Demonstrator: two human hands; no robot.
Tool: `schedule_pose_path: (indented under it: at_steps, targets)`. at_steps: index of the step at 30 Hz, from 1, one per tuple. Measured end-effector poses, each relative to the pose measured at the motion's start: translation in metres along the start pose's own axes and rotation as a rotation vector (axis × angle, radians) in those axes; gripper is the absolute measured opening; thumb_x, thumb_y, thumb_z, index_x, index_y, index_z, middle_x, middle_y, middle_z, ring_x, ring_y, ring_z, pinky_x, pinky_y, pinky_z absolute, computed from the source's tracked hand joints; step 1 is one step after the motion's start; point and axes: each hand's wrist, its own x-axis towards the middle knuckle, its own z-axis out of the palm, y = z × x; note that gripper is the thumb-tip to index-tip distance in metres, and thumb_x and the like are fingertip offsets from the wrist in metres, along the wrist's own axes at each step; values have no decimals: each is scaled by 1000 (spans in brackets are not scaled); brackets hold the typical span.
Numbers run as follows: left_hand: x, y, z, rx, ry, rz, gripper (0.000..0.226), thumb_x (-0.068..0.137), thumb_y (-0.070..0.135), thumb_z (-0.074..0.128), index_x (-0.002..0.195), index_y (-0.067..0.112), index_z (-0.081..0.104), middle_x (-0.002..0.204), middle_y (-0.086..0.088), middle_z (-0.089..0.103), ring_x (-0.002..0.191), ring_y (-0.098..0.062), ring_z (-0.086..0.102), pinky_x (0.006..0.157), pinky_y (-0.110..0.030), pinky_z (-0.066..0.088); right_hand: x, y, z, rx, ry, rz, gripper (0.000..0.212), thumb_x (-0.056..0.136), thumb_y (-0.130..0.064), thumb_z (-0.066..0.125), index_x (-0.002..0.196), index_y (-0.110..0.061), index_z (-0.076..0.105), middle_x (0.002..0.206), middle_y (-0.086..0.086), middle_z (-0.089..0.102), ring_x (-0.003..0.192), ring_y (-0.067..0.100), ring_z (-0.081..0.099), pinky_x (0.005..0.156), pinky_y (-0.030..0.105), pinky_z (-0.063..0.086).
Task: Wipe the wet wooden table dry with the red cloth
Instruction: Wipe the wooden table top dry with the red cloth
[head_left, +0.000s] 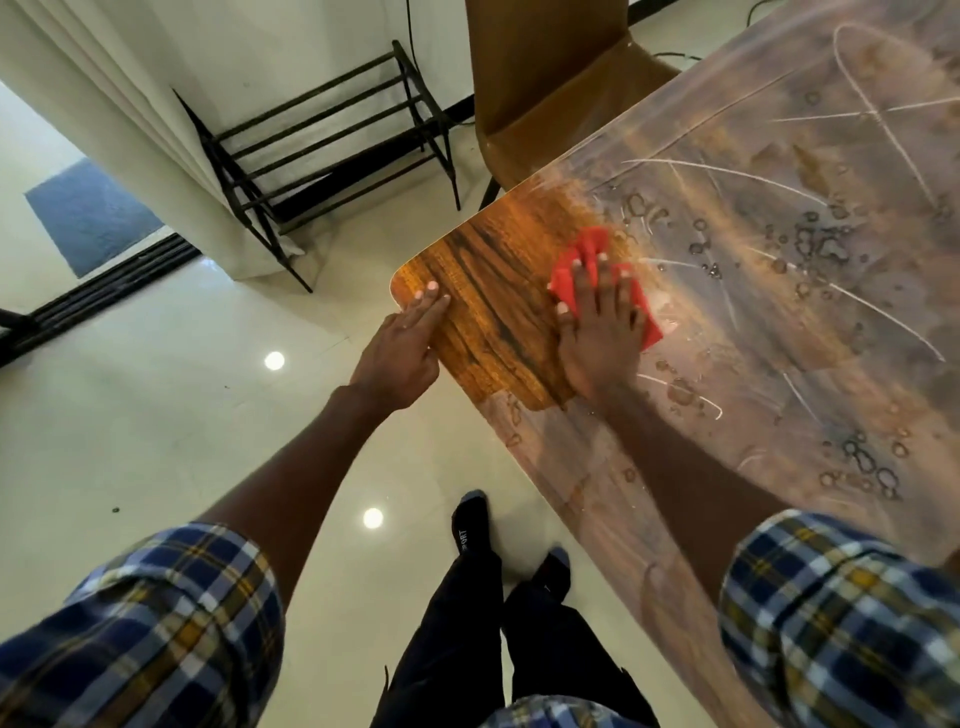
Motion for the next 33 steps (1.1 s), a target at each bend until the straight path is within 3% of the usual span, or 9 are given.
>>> schedule_pose_path:
  at_steps: [5,7,9,11,14,17,22,29,33]
  targets:
    - [-5,19,0,-267,102,-101,81,91,11,39,166,9,10,140,-28,56,114,-36,62,88,-38,47,-84,-67,33,-58,-82,-363,65,108,-53,27,170,-36,16,179,-1,12,165,31,12,125,60,24]
    - [-3,19,3,-285,88,-99,81,89,17,41,166,17,16,152,-23,49,128,-33,56,102,-44,48,-94,-61,35,-55,-87,-502,59,110,-48,38,168,-37,27,177,-4,21,163,27,19,123,55,26]
    - [0,14,10,-148,51,-43,73,92,26,40,164,26,27,172,-15,20,157,-37,23,124,-54,30,-76,-36,28,-92,-113,-644,59,110,-50,42,166,-37,31,176,-3,26,162,27,23,123,53,26]
    - [1,13,16,-54,45,-33,66,97,38,33,162,30,33,174,-12,6,161,-36,4,128,-56,19,-46,-4,10,-101,-115,-577,61,110,-58,28,168,-40,24,177,-2,20,163,29,19,125,55,22]
    - [1,17,21,90,62,-44,66,103,55,22,164,32,24,174,-11,2,161,-35,2,128,-58,15,-1,48,-20,15,-21,-143,70,106,-68,6,169,-40,10,179,1,8,165,32,7,129,64,14]
    - [-2,18,29,271,21,-34,77,102,71,23,166,34,-1,174,-10,-13,161,-33,-9,128,-52,3,14,72,-28,46,31,81,65,109,-60,15,170,-39,11,179,5,8,165,33,6,128,66,15]
    - [-2,17,31,325,0,-46,79,102,73,19,165,35,-9,173,-10,-18,160,-33,-12,130,-54,5,-35,13,4,12,9,-25,63,113,-56,23,169,-42,-1,177,-3,-12,165,33,-4,128,62,1]
    - [-3,18,35,339,10,-42,75,104,67,20,166,32,-4,174,-13,-14,161,-36,-7,128,-60,12,-85,14,19,-90,-77,-559,58,111,-56,30,167,-42,25,177,-4,21,163,26,21,123,51,23]
    - [-1,18,34,334,9,-39,76,103,70,19,166,34,-6,174,-12,-14,161,-36,-7,128,-61,9,-30,83,-19,-16,2,-203,60,112,-56,27,168,-42,8,179,-2,11,164,30,13,128,60,18]
